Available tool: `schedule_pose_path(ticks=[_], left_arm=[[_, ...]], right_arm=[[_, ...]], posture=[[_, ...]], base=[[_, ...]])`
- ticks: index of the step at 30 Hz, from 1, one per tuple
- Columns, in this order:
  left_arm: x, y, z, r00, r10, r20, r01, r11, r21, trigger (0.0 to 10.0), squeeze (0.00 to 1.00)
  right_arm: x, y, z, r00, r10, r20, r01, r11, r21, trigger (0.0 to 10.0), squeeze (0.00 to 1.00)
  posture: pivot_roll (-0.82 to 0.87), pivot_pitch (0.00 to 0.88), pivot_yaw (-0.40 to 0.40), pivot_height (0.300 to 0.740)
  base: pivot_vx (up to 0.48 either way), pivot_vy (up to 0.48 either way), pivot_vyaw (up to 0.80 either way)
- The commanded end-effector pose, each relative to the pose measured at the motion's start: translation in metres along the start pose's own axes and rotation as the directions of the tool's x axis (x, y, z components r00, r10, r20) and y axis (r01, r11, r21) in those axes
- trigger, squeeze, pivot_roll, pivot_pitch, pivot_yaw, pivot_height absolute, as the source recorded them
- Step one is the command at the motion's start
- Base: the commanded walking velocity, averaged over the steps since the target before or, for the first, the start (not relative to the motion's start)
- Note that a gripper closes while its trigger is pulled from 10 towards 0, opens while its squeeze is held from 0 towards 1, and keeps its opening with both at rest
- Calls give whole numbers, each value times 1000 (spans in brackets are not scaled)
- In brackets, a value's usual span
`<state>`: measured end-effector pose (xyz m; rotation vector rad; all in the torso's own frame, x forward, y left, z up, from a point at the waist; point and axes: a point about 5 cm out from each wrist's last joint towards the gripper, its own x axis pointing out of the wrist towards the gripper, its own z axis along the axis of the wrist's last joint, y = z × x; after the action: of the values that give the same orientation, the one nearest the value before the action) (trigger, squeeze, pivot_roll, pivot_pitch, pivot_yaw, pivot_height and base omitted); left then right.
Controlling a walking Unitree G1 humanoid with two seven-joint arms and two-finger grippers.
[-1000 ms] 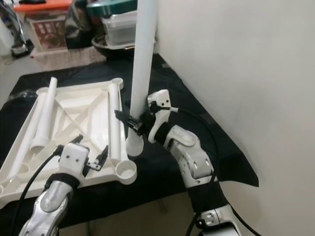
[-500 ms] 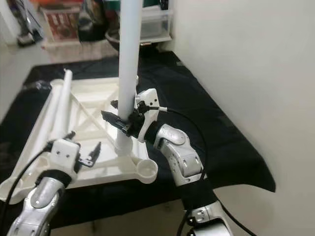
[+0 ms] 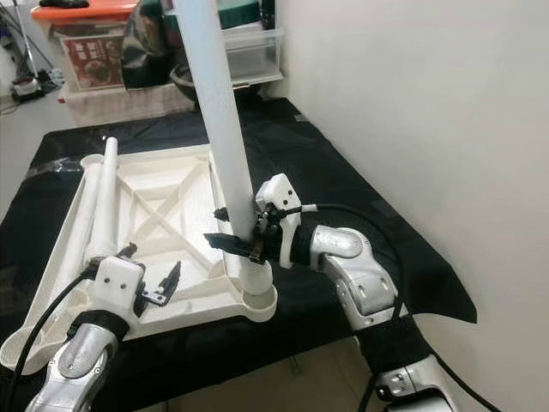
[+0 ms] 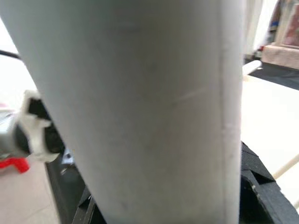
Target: Building children table
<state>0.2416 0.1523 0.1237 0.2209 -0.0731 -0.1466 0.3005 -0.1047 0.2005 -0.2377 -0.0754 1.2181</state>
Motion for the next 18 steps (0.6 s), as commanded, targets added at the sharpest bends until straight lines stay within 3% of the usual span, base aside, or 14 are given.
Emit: schedule_pose_path(ticks=[1,18], left_arm=[[0,1,-2,1000,-6,-8,6,1000,20,10000,0],[-1,3,-4,1000,3,-19,-2,1000,18,10000,0]], right_arm=[[3,7,-2,999,42,-6,-42,999,6,10000,0],[-1,20,-14,983,168,-70,-166,986,29,10000,0]], posture=[[51,0,-4,740],[59,0,-13,740]], base=[[0,0,0],[0,0,0]])
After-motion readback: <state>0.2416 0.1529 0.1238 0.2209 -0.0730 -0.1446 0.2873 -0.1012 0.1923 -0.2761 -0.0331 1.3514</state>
